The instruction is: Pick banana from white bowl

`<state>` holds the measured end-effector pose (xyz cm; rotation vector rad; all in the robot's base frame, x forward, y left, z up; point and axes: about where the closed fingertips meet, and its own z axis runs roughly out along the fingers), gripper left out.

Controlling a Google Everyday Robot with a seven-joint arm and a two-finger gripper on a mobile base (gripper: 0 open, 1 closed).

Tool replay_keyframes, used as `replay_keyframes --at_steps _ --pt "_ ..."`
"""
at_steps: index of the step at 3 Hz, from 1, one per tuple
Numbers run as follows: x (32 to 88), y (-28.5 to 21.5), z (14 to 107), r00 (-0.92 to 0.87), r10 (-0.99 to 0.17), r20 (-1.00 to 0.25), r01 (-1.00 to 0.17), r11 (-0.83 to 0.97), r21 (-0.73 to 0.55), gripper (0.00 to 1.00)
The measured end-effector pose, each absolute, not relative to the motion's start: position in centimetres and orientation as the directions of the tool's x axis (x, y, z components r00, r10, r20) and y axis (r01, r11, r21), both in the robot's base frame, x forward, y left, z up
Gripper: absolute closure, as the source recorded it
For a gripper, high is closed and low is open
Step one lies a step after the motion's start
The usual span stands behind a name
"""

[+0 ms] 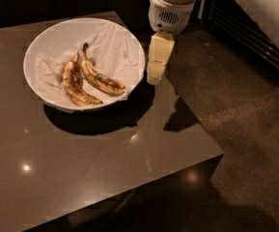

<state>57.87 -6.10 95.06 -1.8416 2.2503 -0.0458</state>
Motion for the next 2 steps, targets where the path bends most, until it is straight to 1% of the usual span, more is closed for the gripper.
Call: replay_keyframes --at_steps 1,2 --pt "58.4 -5.6 95.2 -0.176 -0.969 -0.174 -0.961 0.207 -0.185 0.00" --pt "60.1 -4.0 94.5 -0.181 -0.958 -0.224 -0.963 0.219 -0.158 0.00"
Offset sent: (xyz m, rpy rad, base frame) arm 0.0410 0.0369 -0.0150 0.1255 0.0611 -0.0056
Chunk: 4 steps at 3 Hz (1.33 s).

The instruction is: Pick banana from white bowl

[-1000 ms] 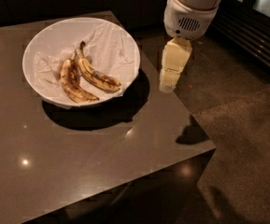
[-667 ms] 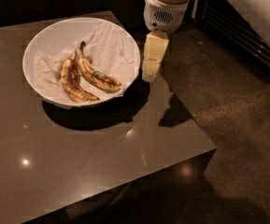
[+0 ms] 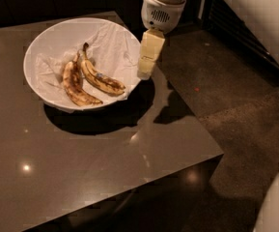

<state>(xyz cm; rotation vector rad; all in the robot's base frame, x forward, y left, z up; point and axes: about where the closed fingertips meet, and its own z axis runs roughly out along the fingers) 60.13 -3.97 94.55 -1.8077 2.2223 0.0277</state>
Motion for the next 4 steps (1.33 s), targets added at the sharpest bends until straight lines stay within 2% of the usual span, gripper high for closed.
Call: replay_keyframes --at_steps 1,4 --pt "61.5 -1.4 94.3 -0.154 -0.965 -0.212 -0.965 0.193 -0.177 0.00" --pt "61.4 1.8 93.3 -0.154 -0.971 -0.183 -0.961 0.190 -0.200 0.00"
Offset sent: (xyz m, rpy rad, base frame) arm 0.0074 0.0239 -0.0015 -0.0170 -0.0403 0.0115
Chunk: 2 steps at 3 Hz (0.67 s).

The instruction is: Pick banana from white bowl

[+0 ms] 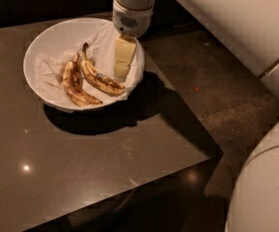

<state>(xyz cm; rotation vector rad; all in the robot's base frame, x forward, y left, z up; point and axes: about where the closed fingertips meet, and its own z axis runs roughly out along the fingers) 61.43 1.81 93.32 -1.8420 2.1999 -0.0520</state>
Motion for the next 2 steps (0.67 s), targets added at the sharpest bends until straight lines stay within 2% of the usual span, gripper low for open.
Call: replay_keyframes --at_steps 2 --pt "62.05 2.35 92.66 -0.183 -0.968 -0.172 -0.958 0.215 -0.189 0.00"
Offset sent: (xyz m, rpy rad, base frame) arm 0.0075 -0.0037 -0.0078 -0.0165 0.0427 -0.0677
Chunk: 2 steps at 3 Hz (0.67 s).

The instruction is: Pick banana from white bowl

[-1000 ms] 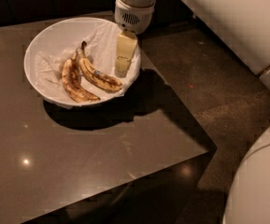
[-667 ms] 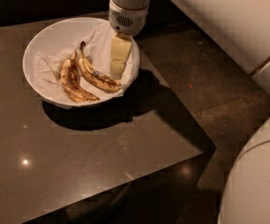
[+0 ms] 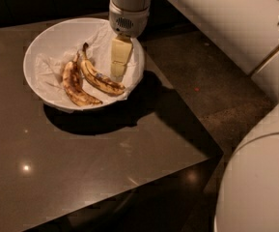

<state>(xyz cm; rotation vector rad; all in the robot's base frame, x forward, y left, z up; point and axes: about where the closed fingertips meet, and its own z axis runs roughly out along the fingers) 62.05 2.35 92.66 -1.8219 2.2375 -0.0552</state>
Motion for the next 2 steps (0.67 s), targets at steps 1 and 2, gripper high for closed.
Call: replay_keyframes --at_steps 1,2 --pt "62.71 1.88 92.58 -0.216 -0.960 -0.181 -0.952 0.248 -0.181 0.00" --pt "63.22 1.53 92.50 -0.241 -0.952 -0.187 -0.946 0.273 -0.174 0.01"
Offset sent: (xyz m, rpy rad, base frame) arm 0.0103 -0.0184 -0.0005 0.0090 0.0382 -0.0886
